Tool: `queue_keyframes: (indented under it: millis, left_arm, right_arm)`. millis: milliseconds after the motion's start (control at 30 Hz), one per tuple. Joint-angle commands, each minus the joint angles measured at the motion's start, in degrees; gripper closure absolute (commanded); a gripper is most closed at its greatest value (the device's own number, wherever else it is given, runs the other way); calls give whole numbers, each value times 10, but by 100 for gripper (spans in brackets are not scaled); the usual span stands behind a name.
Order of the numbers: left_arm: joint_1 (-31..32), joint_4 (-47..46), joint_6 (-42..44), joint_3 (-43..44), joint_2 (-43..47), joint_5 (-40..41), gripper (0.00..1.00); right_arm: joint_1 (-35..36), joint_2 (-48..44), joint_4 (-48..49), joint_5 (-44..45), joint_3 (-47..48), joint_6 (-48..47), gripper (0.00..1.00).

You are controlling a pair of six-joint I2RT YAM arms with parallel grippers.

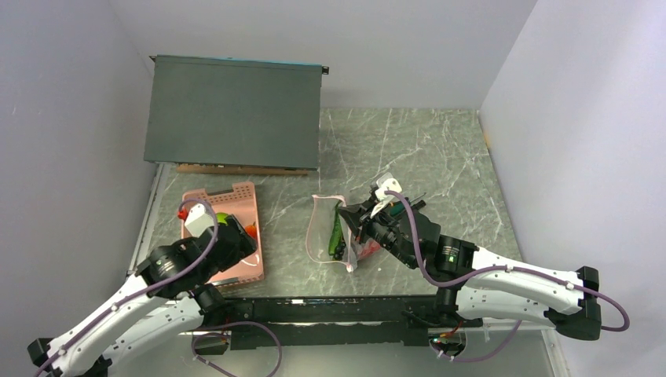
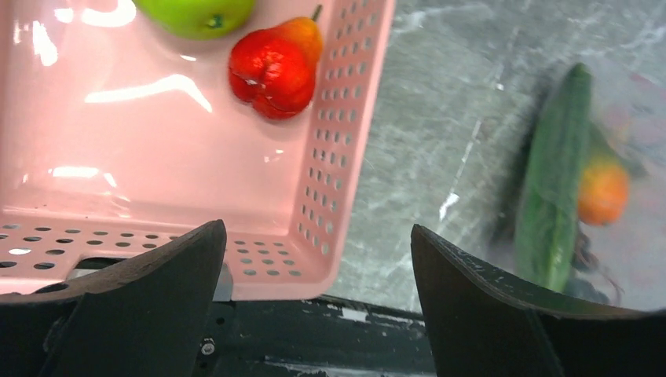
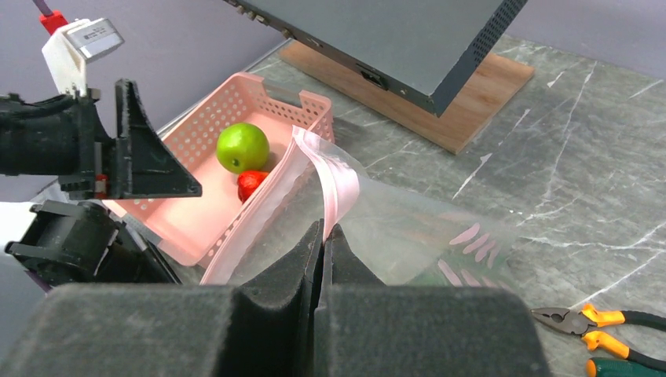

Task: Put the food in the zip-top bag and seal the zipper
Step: Place the fake fruit in the zipper food storage bag, then pick up the fake fruit from the bin.

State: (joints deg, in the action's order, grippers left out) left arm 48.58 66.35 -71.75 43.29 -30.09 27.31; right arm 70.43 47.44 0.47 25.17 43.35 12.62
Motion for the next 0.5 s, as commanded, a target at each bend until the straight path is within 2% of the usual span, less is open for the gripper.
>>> queue_keyframes:
  millis: [0, 167, 300, 467]
  left_arm:
    - [-1, -7, -59, -6, -44, 79, 9]
    - [-31, 2, -89, -7, -83, 114, 8]
    - [-104, -115, 4, -48, -82, 27, 6]
    - [-210, -188, 37, -90, -110, -56, 9]
  right_arm:
    - [2, -10, 35, 3, 10, 2, 100]
    - [2, 5, 28, -5, 16, 6, 100]
    - [3, 0, 36, 1, 11, 4, 100]
    - [2, 8, 30, 6, 15, 2, 100]
